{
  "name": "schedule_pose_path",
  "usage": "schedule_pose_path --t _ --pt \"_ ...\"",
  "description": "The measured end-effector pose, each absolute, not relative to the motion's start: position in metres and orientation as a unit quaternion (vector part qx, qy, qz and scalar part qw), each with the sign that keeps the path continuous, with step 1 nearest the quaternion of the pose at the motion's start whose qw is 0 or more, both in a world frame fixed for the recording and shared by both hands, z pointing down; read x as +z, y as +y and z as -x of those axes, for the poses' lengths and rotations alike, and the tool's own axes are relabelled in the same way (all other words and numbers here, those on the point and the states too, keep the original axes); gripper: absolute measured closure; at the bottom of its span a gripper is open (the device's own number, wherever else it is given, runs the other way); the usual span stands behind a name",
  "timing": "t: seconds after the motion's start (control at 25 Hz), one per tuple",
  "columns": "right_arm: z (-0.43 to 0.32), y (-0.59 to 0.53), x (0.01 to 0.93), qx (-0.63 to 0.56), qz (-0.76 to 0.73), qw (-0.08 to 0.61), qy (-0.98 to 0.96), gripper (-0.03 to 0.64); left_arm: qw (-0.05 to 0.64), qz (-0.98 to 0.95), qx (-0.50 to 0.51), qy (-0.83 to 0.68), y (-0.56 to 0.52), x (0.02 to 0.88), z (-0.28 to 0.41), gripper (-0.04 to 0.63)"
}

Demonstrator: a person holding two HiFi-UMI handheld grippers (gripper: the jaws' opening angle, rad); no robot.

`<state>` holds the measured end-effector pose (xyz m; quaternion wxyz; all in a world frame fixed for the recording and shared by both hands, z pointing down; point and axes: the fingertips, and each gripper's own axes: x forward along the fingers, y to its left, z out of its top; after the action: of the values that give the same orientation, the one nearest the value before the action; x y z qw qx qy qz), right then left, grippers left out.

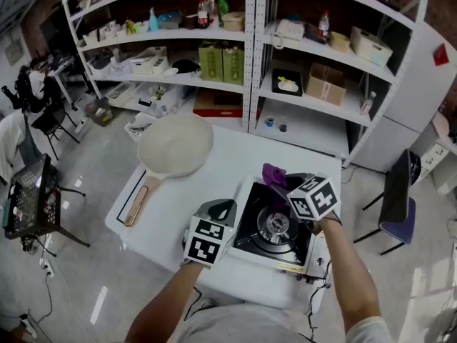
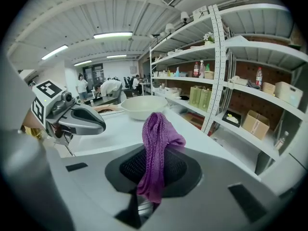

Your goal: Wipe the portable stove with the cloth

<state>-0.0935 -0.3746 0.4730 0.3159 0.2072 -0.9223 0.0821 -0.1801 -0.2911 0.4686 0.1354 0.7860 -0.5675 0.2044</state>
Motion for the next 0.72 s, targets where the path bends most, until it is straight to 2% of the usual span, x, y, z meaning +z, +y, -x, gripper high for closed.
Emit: schedule_pose_path --t 0.72 --pt "0.023 -0.378 0.473 0.111 -0.275 0.313 -0.902 0.555 0.137 -0.803 0.205 -0.542 -0.293 0.47 0.156 0.592"
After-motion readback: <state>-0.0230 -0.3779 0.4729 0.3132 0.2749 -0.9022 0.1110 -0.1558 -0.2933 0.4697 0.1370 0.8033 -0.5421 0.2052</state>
